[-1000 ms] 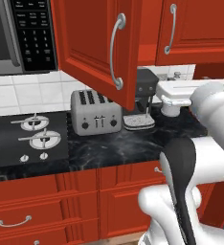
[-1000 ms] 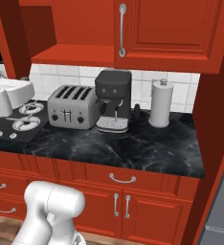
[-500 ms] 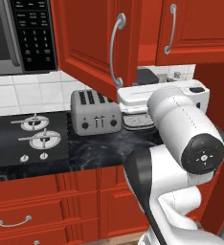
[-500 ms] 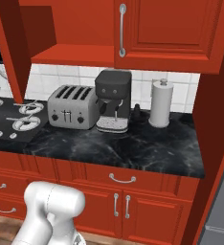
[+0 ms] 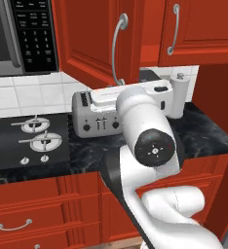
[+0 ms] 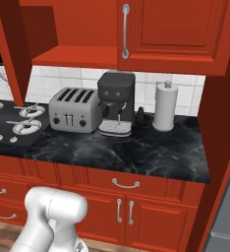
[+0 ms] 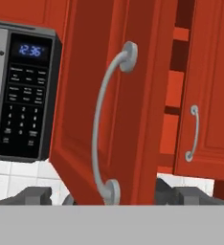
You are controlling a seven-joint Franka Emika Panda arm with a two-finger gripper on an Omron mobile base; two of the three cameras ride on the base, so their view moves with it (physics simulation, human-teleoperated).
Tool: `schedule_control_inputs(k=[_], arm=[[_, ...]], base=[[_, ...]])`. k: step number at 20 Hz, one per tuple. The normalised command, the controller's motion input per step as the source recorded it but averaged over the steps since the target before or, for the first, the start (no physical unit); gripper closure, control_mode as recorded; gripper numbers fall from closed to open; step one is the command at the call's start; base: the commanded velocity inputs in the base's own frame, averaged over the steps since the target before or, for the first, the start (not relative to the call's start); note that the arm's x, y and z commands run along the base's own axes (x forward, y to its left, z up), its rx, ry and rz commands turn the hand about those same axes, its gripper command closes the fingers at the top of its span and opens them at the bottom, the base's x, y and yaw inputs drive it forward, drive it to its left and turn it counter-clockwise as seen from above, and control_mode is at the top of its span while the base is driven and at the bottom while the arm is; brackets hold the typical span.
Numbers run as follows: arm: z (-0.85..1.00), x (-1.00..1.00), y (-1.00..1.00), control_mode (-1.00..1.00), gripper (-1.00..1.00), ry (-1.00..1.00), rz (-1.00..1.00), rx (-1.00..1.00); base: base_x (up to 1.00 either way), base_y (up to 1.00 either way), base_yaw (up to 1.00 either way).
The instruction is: Close all open cabinet doors.
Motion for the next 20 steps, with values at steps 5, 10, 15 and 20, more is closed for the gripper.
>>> schedule_control_inputs(k=[5,10,15,20], arm=[[-0.19,0.7,0.28,-1.0,-1.0,0.03,0.0,0.0],[-0.29,0.81,0.27,-1.0,-1.0,0.07,0.0,0.0],[-0.32,0.75,0.29,-1.0,-1.0,0.08,0.01,0.0],[-0.23,0.69,0.26,-1.0,-1.0,0.04,0.0,0.0]], base=[[0.0,0.0,0.0],[0.0,0.0,0.0],[0.0,0.0,0.0],[0.0,0.0,0.0]])
